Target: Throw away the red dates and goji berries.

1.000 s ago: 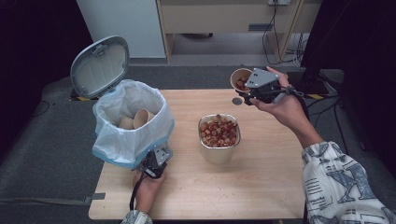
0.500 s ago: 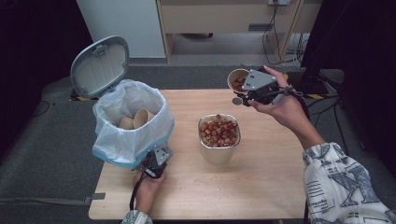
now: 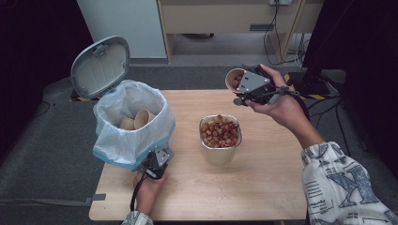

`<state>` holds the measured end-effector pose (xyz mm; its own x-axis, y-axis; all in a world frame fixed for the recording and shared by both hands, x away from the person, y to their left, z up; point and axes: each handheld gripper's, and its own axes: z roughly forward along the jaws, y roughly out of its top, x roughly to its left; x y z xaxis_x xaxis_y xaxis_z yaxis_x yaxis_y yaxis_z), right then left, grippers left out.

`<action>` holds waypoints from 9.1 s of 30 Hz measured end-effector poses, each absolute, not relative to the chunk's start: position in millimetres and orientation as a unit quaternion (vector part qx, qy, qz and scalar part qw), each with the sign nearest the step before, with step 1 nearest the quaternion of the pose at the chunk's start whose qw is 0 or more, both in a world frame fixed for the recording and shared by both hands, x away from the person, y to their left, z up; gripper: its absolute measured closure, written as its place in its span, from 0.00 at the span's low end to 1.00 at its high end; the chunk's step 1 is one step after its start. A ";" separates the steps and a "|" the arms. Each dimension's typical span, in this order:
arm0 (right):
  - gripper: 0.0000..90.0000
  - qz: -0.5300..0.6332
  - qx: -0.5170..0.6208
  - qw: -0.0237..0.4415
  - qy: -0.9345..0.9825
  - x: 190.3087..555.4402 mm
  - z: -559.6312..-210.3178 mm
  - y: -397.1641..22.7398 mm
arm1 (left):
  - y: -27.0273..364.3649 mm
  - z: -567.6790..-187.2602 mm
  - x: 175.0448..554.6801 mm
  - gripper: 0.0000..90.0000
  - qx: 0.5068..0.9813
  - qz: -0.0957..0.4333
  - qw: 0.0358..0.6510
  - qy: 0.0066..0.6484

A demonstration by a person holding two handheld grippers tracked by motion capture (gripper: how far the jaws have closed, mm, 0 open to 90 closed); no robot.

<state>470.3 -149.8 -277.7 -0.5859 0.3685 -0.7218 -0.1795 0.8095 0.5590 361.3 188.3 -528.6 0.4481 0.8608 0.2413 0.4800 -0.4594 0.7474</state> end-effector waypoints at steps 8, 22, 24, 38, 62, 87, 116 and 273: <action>0.35 0.261 0.021 0.479 0.838 467.6 -274.0 -140.3 | 188.2 -528.7 361.4 0.99 0.794 0.313 0.306 0.423; 0.34 0.232 0.000 0.498 0.836 466.1 -270.9 -133.9 | 188.3 -528.8 361.5 0.99 0.793 0.312 0.307 0.424; 0.34 0.226 -0.008 0.502 0.835 465.4 -270.7 -132.5 | 188.3 -528.8 361.5 0.99 0.793 0.312 0.307 0.424; 0.34 0.198 -0.036 0.518 0.832 461.6 -271.8 -126.0 | 188.3 -528.8 361.6 0.99 0.793 0.312 0.308 0.424; 0.35 0.165 -0.058 0.535 0.827 459.3 -268.9 -124.3 | 188.6 -528.5 361.6 0.99 0.794 0.311 0.306 0.424; 0.35 0.143 -0.096 0.546 0.820 463.3 -276.1 -122.5 | 188.7 -528.7 361.5 0.99 0.793 0.311 0.308 0.424; 0.35 0.058 -0.158 0.583 0.795 454.8 -273.3 -111.9 | 188.7 -528.6 361.6 0.99 0.793 0.310 0.308 0.425; 0.35 0.255 0.031 0.426 0.867 481.2 -322.3 -184.5 | 189.7 -528.6 361.8 0.99 0.793 0.309 0.311 0.424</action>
<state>481.2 -184.5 -322.3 -0.6353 0.2714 -0.7230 -0.1637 0.8676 0.4695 361.8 189.7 -528.6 0.4491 0.8643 0.2262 0.4806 -0.4472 0.7543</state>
